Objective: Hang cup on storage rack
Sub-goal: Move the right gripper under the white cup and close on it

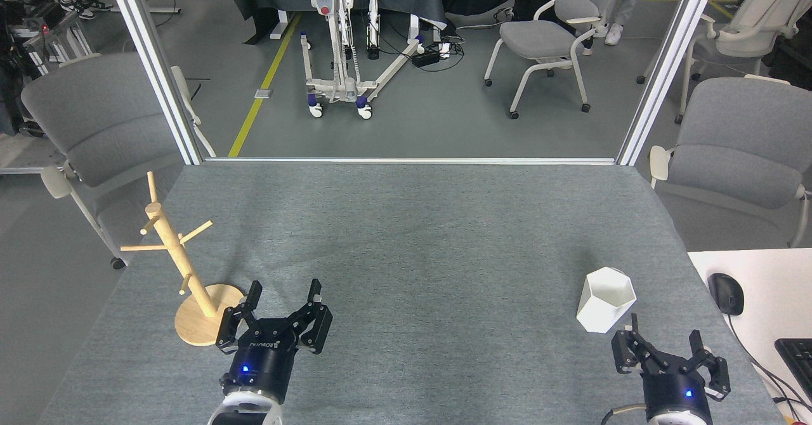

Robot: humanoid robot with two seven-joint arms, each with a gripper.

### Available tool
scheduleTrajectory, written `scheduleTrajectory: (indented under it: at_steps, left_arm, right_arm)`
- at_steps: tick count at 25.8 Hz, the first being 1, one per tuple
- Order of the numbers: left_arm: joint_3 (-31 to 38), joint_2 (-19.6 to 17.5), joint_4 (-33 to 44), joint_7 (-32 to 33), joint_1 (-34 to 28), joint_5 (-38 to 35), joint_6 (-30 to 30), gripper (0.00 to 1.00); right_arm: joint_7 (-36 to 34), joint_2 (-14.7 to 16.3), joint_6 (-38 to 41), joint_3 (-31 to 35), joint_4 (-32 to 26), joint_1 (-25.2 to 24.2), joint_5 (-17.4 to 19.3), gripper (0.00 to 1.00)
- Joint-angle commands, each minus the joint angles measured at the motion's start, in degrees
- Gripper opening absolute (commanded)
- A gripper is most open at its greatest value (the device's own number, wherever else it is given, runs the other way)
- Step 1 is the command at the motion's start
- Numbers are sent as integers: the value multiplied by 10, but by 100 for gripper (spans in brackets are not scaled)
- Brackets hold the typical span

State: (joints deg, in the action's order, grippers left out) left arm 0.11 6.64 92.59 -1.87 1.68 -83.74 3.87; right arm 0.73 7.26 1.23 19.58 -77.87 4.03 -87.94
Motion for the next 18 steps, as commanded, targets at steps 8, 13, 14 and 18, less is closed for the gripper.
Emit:
scheduleTrajectory:
  at_steps: [8,13,14,18]
  left_arm:
    - [0,2,-7,-1,4,-1,-2,99]
    - [0,4,-7,0,6,-1,-2,99]
    - [0,4,-7,0,8,-1,-3,99]
    - [0,5,-8,-1,11,-1,-4,99]
  right_arm:
    - [2,7,-19,-73,62,43,-2,99]
    - [2,7,-19,-74,64,38,-2,99]
    - [2,7,-19,-74,65,38,-2,99]
    - [2,12,-19,-74,77,41,1,99]
